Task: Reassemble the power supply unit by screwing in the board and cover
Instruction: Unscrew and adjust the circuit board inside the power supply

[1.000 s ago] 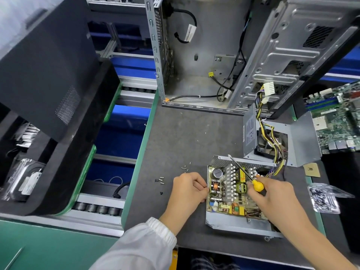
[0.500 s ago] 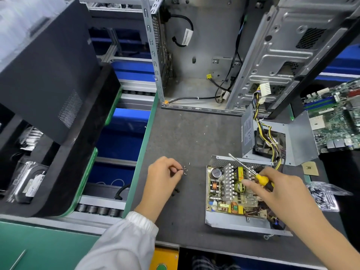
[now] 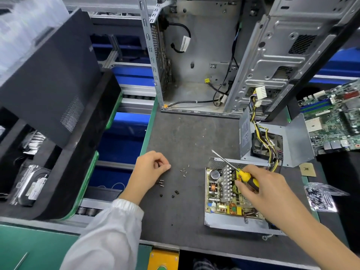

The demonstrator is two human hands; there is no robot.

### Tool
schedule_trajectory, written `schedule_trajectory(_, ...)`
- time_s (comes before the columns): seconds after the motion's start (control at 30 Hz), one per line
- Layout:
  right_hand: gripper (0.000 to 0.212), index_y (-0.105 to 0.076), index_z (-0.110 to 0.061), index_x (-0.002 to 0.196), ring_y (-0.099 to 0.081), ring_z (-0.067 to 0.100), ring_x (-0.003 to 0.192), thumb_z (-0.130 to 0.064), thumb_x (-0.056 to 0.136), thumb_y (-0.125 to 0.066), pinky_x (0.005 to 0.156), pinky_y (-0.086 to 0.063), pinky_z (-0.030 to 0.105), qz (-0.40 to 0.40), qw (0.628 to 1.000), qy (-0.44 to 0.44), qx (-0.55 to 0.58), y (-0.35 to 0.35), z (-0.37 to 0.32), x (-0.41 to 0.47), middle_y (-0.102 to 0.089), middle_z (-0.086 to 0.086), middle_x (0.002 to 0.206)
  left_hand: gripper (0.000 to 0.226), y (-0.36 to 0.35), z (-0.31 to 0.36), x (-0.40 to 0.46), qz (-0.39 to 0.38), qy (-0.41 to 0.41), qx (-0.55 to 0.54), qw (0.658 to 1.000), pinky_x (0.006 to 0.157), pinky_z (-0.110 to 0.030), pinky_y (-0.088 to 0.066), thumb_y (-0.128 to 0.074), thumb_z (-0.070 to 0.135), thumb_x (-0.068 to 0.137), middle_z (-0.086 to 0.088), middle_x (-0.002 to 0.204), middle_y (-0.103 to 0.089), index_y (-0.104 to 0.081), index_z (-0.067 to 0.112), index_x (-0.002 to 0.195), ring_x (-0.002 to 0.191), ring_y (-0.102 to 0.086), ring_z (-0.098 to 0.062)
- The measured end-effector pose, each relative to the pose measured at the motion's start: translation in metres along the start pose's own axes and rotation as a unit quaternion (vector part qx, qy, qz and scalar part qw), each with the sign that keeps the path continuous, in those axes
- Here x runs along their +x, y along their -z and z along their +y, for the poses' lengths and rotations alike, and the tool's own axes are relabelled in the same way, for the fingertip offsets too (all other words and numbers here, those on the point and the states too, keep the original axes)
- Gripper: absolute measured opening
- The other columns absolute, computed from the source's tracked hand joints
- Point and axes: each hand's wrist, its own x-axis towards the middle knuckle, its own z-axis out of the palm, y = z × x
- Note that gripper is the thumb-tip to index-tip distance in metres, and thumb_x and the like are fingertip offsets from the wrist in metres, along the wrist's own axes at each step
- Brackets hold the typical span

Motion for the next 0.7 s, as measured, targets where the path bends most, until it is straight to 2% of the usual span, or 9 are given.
schedule_trajectory(0.1,0.016,-0.053,-0.024,0.082,-0.048,0.004,0.054,-0.036,0.085,-0.062,0.047,-0.033,0.016,-0.006,1.0,0.006,-0.001,-0.005,0.001,0.0,-0.05,-0.007,0.057,0.014,0.008,-0.008,-0.015,-0.076,-0.019,-0.013,0.997,0.062,-0.012,-0.041,-0.08,0.009,0.078,-0.002,0.078,-0.063,-0.072,0.018,0.072,0.06,-0.048,-0.004)
schedule_trajectory(0.17,0.015,-0.054,-0.023,0.083,-0.051,0.004,0.057,-0.035,0.085,-0.062,0.05,-0.035,0.015,-0.01,1.0,0.009,-0.001,-0.008,0.001,0.001,-0.053,-0.007,0.06,0.013,0.005,-0.008,-0.022,-0.108,-0.045,-0.02,0.993,0.066,-0.018,-0.044,-0.081,0.008,0.078,-0.003,0.081,-0.063,-0.073,0.018,0.074,0.066,-0.052,-0.01)
schedule_trajectory(0.27,0.014,-0.054,-0.023,0.084,-0.053,0.005,0.062,-0.035,0.085,-0.062,0.054,-0.038,0.016,-0.015,1.0,0.012,-0.001,-0.011,-0.002,0.003,-0.056,-0.006,0.063,0.01,0.0,-0.007,-0.025,-0.147,-0.087,-0.019,0.985,0.07,-0.022,-0.046,-0.083,0.014,0.077,0.002,0.084,-0.06,-0.075,0.02,0.079,0.072,-0.053,-0.007)
schedule_trajectory(0.4,0.014,-0.055,-0.022,0.083,-0.053,0.005,0.063,-0.034,0.086,-0.06,0.057,-0.04,0.021,-0.018,1.0,0.02,-0.002,-0.011,-0.01,0.004,-0.057,-0.005,0.064,0.008,-0.009,-0.009,-0.023,-0.198,-0.123,0.052,0.971,0.082,-0.026,-0.045,-0.081,0.021,0.079,0.013,0.087,-0.055,-0.075,0.022,0.084,0.085,-0.051,-0.002)
schedule_trajectory(0.57,0.017,-0.055,-0.021,0.091,-0.055,0.008,0.071,-0.037,0.089,-0.058,0.068,-0.045,0.03,-0.027,0.999,0.028,-0.002,-0.01,-0.017,0.003,-0.06,-0.005,0.072,0.01,-0.011,-0.013,-0.021,-0.182,-0.114,0.035,0.976,0.08,-0.025,-0.045,-0.083,0.021,0.076,0.013,0.084,-0.054,-0.073,0.021,0.074,0.084,-0.052,-0.003)
schedule_trajectory(0.63,0.014,-0.054,-0.026,0.094,-0.055,0.007,0.074,-0.039,0.089,-0.057,0.069,-0.045,0.029,-0.039,0.999,0.031,0.005,-0.008,-0.018,0.002,-0.061,-0.007,0.074,0.013,-0.009,-0.01,-0.023,-0.152,-0.096,-0.023,0.983,0.073,-0.023,-0.046,-0.084,0.018,0.075,0.008,0.082,-0.061,-0.073,0.021,0.07,0.077,-0.056,-0.007)
schedule_trajectory(0.7,0.008,-0.055,-0.029,0.093,-0.055,0.007,0.072,-0.036,0.09,-0.057,0.066,-0.043,0.025,-0.051,0.998,0.042,0.014,-0.003,-0.018,0.002,-0.06,-0.01,0.074,0.015,-0.007,-0.003,-0.025,-0.1,-0.061,-0.11,0.987,0.065,-0.015,-0.043,-0.082,0.016,0.076,0.006,0.076,-0.067,-0.072,0.023,0.069,0.067,-0.056,-0.003)
